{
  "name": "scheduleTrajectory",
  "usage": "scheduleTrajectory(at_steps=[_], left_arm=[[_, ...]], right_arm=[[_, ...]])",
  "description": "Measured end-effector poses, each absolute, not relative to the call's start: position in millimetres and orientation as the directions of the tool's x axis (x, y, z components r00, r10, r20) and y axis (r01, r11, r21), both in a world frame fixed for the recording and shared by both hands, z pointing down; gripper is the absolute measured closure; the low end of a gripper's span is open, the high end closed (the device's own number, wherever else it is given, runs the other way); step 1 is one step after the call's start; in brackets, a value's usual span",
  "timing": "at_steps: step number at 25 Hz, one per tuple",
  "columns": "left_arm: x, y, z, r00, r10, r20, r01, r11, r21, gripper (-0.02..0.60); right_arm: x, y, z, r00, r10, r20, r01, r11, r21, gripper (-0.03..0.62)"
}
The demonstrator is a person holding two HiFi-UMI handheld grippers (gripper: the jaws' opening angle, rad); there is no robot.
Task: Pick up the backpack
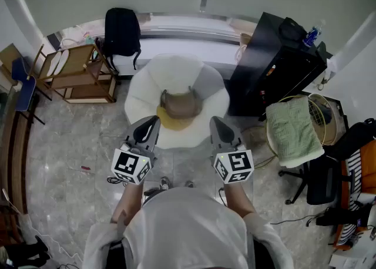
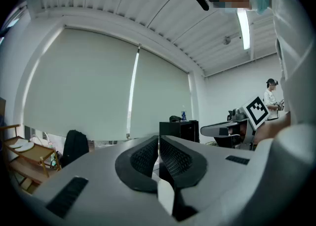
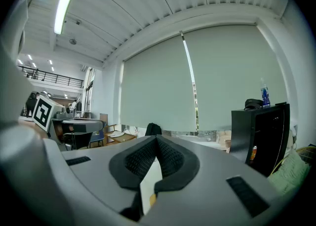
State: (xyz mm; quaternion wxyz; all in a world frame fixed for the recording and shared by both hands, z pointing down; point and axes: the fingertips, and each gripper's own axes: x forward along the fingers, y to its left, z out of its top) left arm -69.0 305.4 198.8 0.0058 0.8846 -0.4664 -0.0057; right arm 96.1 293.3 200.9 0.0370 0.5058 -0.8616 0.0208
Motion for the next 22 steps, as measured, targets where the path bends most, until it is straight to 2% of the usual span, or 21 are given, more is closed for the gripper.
scheduleTrajectory(at_steps=[22], left_arm=[[-70,294,200,0.579,-0.815,-0.009,-0.815,-0.579,0.021,0.54]], right_arm=[[85,284,201,-0.5,-0.863,0.068,-0.865,0.501,-0.002,0.563]])
